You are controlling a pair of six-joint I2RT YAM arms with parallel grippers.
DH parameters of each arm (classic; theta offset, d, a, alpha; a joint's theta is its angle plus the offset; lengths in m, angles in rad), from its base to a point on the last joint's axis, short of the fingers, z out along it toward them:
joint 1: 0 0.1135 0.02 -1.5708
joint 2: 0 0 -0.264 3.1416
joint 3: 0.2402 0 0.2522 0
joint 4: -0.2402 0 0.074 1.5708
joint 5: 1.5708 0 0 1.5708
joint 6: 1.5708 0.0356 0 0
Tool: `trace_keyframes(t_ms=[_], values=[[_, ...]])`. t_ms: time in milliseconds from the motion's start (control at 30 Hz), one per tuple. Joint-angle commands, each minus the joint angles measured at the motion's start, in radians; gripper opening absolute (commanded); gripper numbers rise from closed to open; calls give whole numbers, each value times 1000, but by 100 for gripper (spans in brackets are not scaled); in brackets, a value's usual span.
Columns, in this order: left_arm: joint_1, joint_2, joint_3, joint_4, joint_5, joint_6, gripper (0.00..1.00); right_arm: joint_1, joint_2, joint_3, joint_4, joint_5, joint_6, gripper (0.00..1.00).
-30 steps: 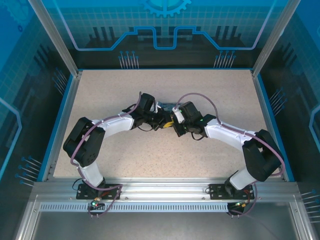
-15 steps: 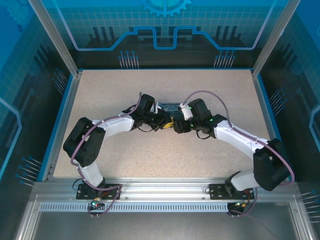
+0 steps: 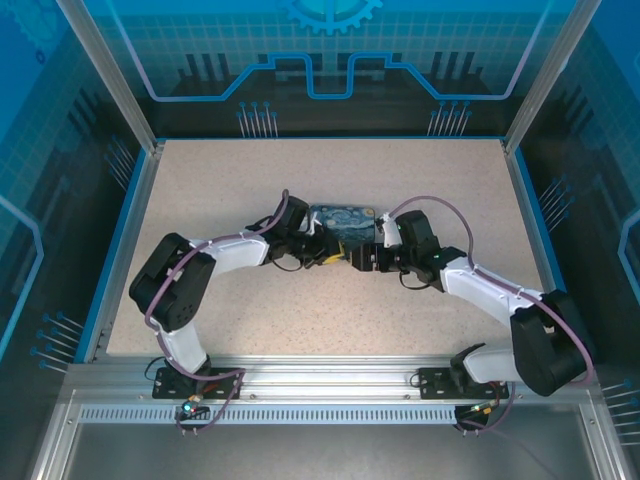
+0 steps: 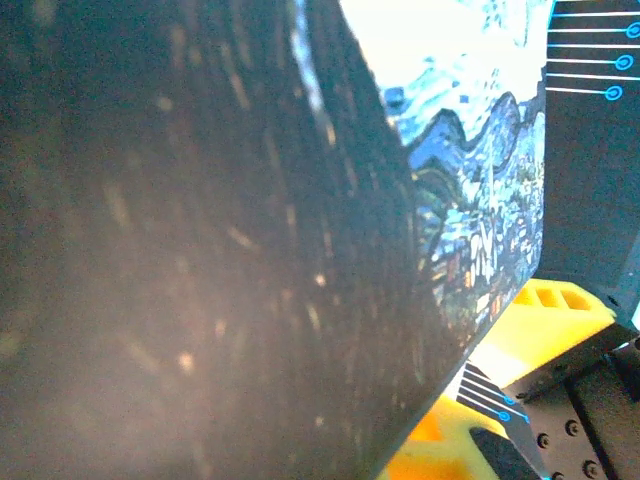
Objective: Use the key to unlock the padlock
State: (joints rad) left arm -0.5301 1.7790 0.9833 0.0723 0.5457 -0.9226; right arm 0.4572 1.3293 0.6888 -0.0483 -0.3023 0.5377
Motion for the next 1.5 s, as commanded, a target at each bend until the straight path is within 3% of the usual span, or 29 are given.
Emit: trace_keyframes(t_ms=[0,500,867,1067,1467], values=[[0,35,-35,-3,-3,53,0,-6,32,-34,126,-50,122,71],[-19,88,-66,29,15,76,1,8,122,-60,228,-30,196,73],[-37,84,-61,12,5,84,22,2,138,-46,219,0,202,73],[-40,61,-61,8,5,84,42,-15,128,-50,215,5,202,73],[-43,-52,-66,-22,7,80,66,-66,146,-21,205,-9,205,76]])
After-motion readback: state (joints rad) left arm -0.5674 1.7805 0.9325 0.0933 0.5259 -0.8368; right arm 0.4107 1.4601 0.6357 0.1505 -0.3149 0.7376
